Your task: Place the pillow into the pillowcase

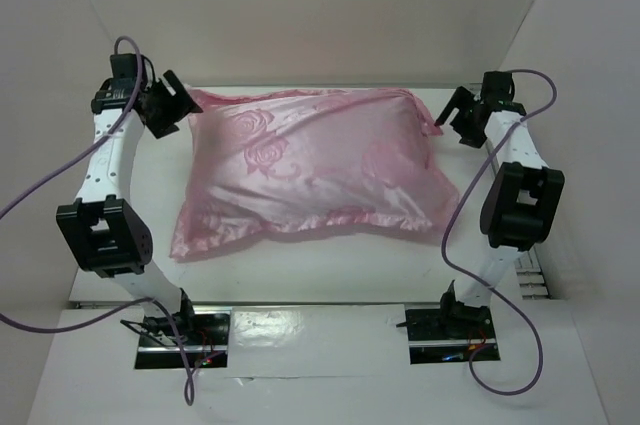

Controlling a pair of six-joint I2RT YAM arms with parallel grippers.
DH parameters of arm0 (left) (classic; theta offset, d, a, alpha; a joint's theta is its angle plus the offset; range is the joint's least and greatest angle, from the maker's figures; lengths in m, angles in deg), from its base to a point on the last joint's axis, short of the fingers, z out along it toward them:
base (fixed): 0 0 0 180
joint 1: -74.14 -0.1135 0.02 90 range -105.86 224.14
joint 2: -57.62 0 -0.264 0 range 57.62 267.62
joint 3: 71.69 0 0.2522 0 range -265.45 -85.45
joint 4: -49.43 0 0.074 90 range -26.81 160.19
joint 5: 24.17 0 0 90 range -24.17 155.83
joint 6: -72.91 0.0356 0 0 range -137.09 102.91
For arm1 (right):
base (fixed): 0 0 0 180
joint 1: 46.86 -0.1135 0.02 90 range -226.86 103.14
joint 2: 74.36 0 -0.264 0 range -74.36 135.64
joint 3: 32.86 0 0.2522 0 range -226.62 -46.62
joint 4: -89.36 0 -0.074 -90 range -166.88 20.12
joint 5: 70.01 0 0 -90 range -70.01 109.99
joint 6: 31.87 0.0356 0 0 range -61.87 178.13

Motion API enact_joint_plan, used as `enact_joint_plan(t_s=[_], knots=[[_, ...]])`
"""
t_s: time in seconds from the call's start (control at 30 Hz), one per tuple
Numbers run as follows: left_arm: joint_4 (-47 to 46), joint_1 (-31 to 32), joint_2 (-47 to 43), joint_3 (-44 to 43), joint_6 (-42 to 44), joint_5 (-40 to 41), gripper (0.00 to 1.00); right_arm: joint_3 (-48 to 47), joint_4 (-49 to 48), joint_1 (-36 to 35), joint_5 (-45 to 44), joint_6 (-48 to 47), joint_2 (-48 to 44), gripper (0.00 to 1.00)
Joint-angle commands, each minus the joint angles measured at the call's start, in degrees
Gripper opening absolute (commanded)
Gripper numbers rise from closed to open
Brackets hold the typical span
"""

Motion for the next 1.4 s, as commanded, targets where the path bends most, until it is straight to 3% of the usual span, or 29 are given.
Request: enact_joint_plan(t_s=[0.0,0.27,0.6,0.93,1.17,1.37], knots=[[-2.8,2.9,-1.5,-2.3,2.8,5.2,0.87,-1.5,-3.1,-0.2,-7.7,-3.5,-3.3,0.92],[-0.7,9.7,-5.9,-2.9,4.4,12.0,0.9,-7.7,1.8,-4.3,-12.7,-5.6,-4.6,0.98],[-0.1,18.6,-20.3,-1.1,6.2,14.7,0.92,-8.4,1.8,-13.4,-19.8,-10.7,-18.4,0.99],[0.6,24.9,-30.8,7.1,9.5,12.6,0.92,6.3,2.0,-21.0,-19.0,-14.9,-40.9,0.99],[4.6,26.1,-40.3,16.8,7.0,15.1,0.91,16.2,10.2,-21.5,-20.3,-13.1,-53.5,0.99],[8.8,27.6,-44.0,28.6,1.9,15.7,0.89,19.4,21.0,-21.5,-23.2,-6.8,-56.3,0.99]])
